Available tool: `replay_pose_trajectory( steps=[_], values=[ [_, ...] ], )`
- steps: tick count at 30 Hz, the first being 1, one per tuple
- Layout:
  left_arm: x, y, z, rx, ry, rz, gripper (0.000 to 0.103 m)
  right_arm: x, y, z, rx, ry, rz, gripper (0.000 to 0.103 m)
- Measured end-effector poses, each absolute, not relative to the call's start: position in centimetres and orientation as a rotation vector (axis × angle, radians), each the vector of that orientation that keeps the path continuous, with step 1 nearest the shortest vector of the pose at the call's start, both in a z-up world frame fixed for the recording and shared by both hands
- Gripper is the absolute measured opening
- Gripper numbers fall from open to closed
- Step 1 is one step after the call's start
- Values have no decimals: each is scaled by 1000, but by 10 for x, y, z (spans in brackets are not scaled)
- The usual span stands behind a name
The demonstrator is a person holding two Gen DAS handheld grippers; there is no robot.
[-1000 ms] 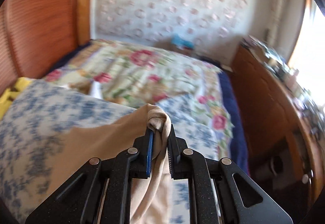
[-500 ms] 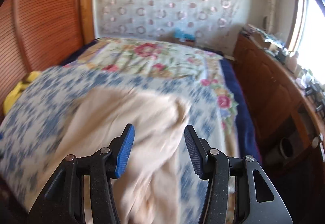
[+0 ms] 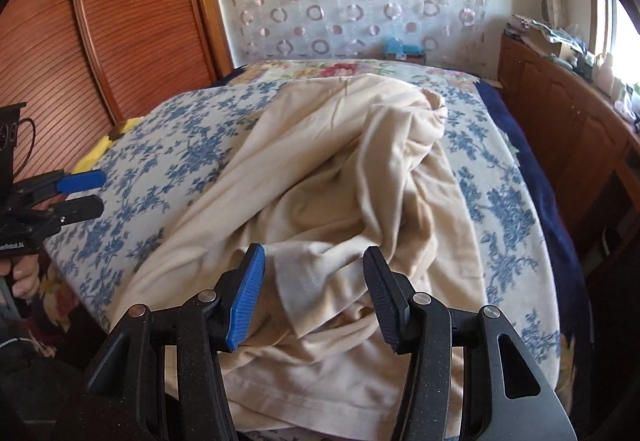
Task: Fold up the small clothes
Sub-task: 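Open the right gripper to release the shirt onto the bed, then grasp the shirt corner with the right gripper and pull it flat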
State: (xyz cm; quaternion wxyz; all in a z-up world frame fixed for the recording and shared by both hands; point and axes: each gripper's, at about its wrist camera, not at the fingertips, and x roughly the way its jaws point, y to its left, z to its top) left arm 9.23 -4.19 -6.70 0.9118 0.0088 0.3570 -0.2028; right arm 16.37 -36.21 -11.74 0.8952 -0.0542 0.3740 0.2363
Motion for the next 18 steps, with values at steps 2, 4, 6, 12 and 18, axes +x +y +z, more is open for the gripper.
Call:
replay_pose_trajectory(
  steps=[2,4,6,12,18],
  values=[
    [93,-44,-68,21,739,-422,59,162,-358,-122,-125,775,489,52],
    [93,-46,-69,22,740,-426,59,165,-357,-128,-133,791,478,46],
    [93,-47,-69,21,743,-428,59,166,-361,-130,-126,789,472,8],
    [91,-51,-69,26,744,-442,59,145,-398,-102,-53,699,464,2],
    [91,-57,-68,28,741,-452,59,114,-446,-85,-73,700,377,2]
  ],
)
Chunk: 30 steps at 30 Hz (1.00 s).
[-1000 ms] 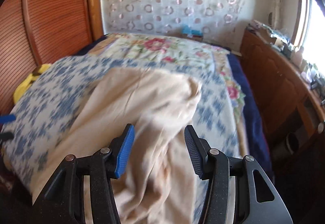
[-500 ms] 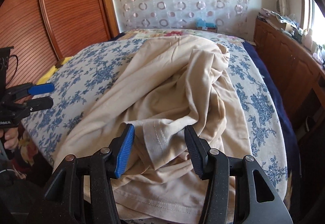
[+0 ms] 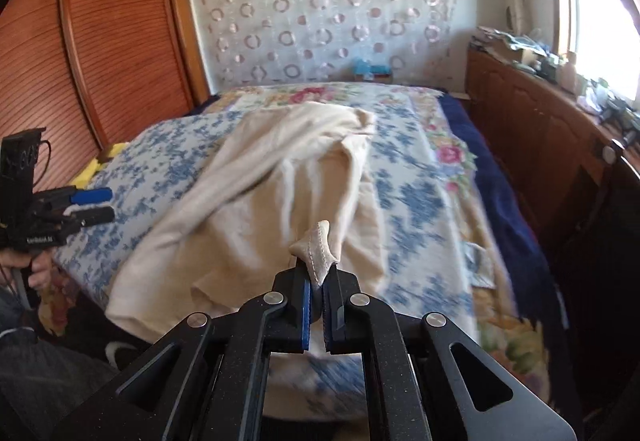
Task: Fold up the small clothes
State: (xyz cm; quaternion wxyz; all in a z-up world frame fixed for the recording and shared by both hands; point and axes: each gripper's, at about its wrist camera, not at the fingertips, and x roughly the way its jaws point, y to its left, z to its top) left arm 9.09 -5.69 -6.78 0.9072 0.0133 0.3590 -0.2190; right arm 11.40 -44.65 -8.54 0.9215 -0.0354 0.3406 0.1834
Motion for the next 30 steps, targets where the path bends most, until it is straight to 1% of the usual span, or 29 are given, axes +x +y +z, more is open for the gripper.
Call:
replay_pose_trajectory(
  steps=[6,14,16,18,19,21,26,28,30],
  values=[
    [92,-69,-67,44,745,-468,59,105,-483,-101,-72,762,269,2],
    [95,-79,-72,48,764,-483,59,113,-484,-116,-99,798,246,3],
    [96,-80,-74,46,771,-487,59,115,-487,-117,-85,803,244,7],
    [96,-83,-77,44,778,-494,59,115,-491,-117,-75,796,228,22],
    [96,-84,-78,44,781,-497,59,115,-492,-116,-63,789,232,26],
    [96,-87,-80,48,786,-501,59,116,-493,-117,-41,783,248,42],
    [95,-92,-82,56,792,-511,59,123,-489,-123,-28,788,260,46],
    [95,-94,-84,58,796,-514,59,127,-486,-127,-27,791,269,50],
    [95,-96,-86,60,805,-520,59,130,-484,-132,-26,799,273,60]
  ],
)
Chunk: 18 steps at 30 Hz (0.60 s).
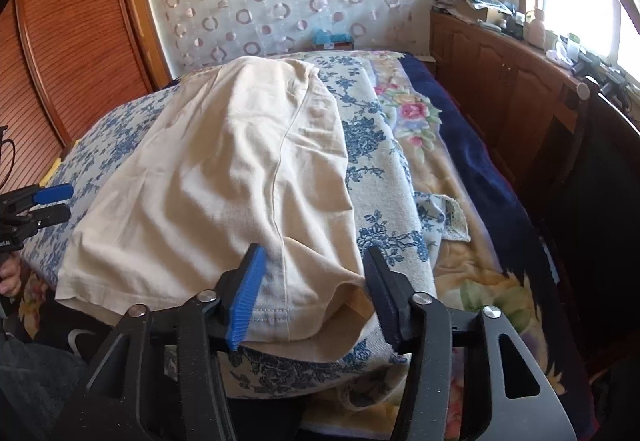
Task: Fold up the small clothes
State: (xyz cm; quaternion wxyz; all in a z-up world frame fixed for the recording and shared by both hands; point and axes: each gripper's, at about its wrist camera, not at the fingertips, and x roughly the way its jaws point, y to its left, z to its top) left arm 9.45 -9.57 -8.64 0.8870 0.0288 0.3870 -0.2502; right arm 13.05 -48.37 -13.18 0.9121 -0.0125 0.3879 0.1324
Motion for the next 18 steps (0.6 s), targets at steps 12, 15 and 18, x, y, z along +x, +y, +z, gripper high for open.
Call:
replay_pose_trajectory(
  steps=[12,15,18],
  values=[
    [83,-110,-95,43,829,-626,52,133,-464,-144,-17,845,347,64],
    [80,-114,-98,52,850,-642,39,132,-457,-144,-54,845,354,64],
    [80,-115,-103,57,875,-644,32,131,-449,-146,-112,842,336,64]
  ],
)
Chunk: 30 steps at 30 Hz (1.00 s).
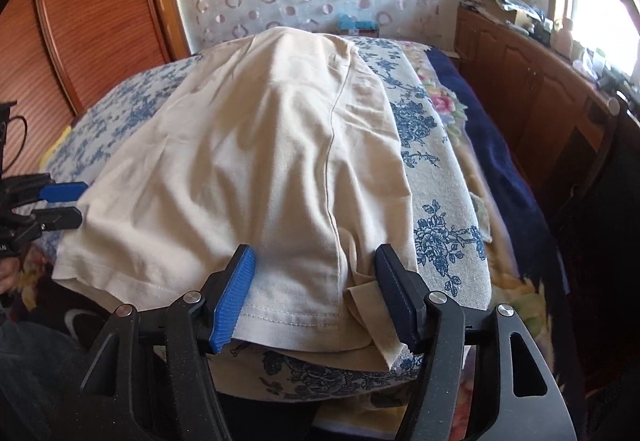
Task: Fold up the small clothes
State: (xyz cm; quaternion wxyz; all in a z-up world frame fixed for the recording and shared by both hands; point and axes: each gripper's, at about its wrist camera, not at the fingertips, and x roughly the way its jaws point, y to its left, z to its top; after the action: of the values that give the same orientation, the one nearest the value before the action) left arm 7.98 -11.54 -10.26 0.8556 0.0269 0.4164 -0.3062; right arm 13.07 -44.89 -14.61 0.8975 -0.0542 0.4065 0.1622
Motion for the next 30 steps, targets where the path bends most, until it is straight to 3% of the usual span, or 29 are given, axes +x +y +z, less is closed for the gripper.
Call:
replay_pose_trajectory(
  steps=[10,11,12,13,20,30],
  values=[
    [76,-117,-108,59,916,-661,32,129,-466,-145,-124,840,264,64],
    [75,-119,-108,64,914,-675,26,129,-467,-145,-126,839,257,64],
    [74,-121,-108,70,912,-685,4,128,-468,-145,-127,839,252,64],
    [74,-122,-106,71,903,-683,2,128,-470,-145,-121,840,250,64],
    [86,-114,-59,19,764,-695,0,126,-475,-139,-62,846,274,64],
    [103,-114,-37,-7,699,-669,0,126,-454,-145,-81,869,338,69]
  ],
)
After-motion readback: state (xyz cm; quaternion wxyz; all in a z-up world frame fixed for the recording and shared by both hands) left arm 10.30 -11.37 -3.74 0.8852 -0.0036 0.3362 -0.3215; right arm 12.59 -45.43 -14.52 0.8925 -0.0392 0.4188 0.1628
